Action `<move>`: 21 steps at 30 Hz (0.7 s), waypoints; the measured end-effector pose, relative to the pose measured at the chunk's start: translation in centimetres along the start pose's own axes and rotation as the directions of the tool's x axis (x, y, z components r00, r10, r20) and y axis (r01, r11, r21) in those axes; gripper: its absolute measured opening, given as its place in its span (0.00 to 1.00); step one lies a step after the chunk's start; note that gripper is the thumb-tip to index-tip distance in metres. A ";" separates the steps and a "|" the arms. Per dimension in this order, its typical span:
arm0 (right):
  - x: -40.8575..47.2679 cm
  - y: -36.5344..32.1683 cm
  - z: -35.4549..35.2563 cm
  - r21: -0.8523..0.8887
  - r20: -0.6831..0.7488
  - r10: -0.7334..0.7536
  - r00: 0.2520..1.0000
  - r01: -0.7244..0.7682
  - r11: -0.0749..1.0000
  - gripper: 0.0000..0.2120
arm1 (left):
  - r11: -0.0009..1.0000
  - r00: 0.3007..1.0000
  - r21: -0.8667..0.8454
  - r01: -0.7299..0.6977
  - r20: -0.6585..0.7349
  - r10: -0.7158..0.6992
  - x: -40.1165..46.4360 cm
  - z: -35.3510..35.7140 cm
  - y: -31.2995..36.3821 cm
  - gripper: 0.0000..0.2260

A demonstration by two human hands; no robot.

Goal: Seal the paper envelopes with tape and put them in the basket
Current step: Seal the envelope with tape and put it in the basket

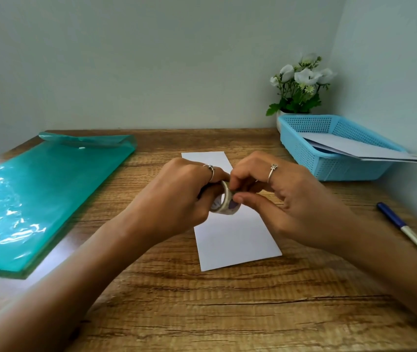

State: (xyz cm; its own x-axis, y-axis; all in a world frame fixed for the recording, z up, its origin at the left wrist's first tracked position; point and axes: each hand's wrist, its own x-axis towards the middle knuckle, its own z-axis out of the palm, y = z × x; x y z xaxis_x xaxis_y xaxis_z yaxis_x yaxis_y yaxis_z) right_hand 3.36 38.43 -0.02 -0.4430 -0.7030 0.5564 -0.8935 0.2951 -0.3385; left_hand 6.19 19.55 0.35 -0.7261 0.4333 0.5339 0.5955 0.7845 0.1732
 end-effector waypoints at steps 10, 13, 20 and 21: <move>0.1 -0.2 0.2 -0.075 -0.001 -0.063 0.998 0.062 0.995 0.04 | 1.000 1.000 -0.024 0.002 -0.028 -0.003 -0.2 -0.1 0.2 0.07; 0.0 -0.2 0.2 -0.094 0.000 -0.078 0.997 0.078 0.993 0.04 | 1.000 0.999 -0.026 0.005 -0.032 -0.005 -0.3 0.1 0.2 0.07; -0.1 -0.2 -0.1 -0.071 0.005 -0.040 0.999 0.041 0.997 0.03 | 1.000 0.999 -0.002 -0.014 -0.032 0.014 -0.4 0.3 0.1 0.10; -0.1 -0.2 -0.2 -0.032 -0.004 -0.012 1.000 0.011 0.999 0.03 | 1.000 0.999 0.001 -0.022 -0.036 0.022 -0.4 0.3 0.1 0.11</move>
State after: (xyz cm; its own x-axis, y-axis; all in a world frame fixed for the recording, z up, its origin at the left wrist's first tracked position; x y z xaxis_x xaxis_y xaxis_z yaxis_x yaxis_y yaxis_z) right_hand 3.54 38.54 0.14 -0.4329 -0.7038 0.5633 -0.9004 0.3075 -0.3078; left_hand 6.45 19.63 -0.12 -0.7000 0.4343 0.5669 0.6109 0.7753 0.1604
